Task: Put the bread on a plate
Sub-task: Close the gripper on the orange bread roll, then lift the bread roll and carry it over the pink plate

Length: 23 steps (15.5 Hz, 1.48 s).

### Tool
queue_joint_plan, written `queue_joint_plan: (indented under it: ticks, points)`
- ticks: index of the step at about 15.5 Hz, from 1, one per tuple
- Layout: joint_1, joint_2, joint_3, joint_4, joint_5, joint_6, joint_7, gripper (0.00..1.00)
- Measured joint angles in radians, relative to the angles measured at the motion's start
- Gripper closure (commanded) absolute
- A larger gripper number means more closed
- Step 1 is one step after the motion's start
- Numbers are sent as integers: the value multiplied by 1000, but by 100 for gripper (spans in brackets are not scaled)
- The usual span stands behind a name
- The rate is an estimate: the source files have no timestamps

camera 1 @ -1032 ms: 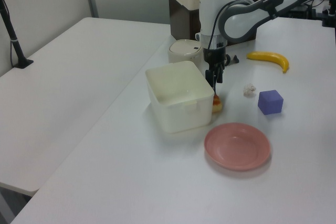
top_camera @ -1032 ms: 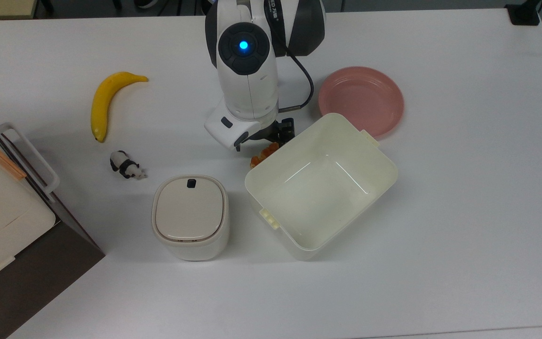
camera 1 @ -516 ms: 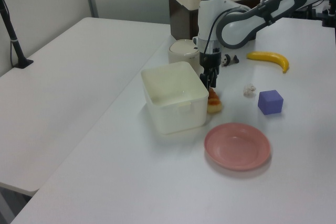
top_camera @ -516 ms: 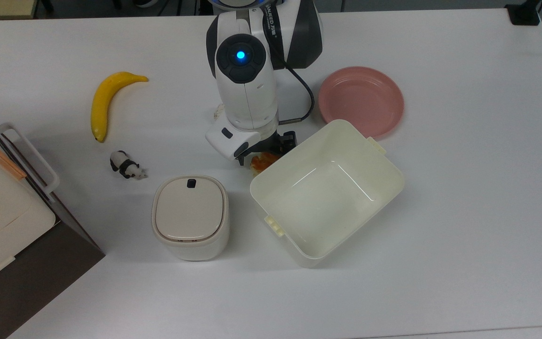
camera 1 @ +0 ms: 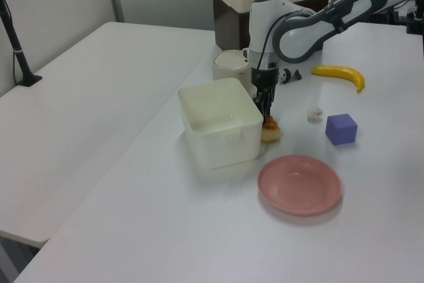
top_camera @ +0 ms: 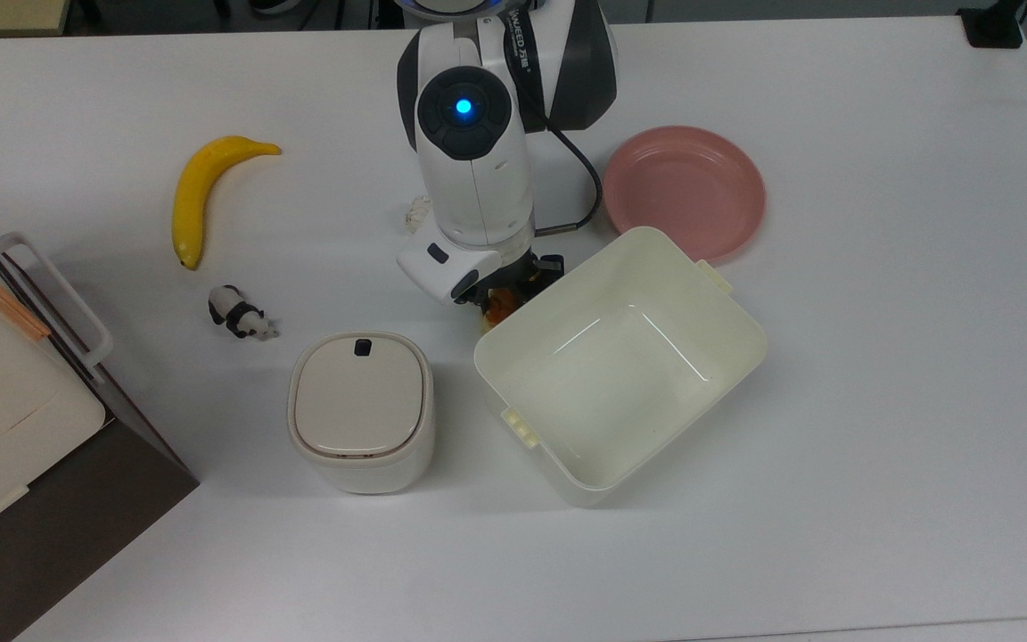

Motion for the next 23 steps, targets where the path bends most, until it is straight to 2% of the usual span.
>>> queue_joint_plan:
  ticks: [6,9,16,18,23]
  points:
    - [0,-2,0,7,0,-6,0,100]
    - [-7,-23,0,29,0,-61,-3,100]
    - [-6,-174,49,53,0,-299,-62,100]
    - [22,-209,64,53,0,-347,-66,100]
    - [182,-253,71,46,0,-406,-65,100]
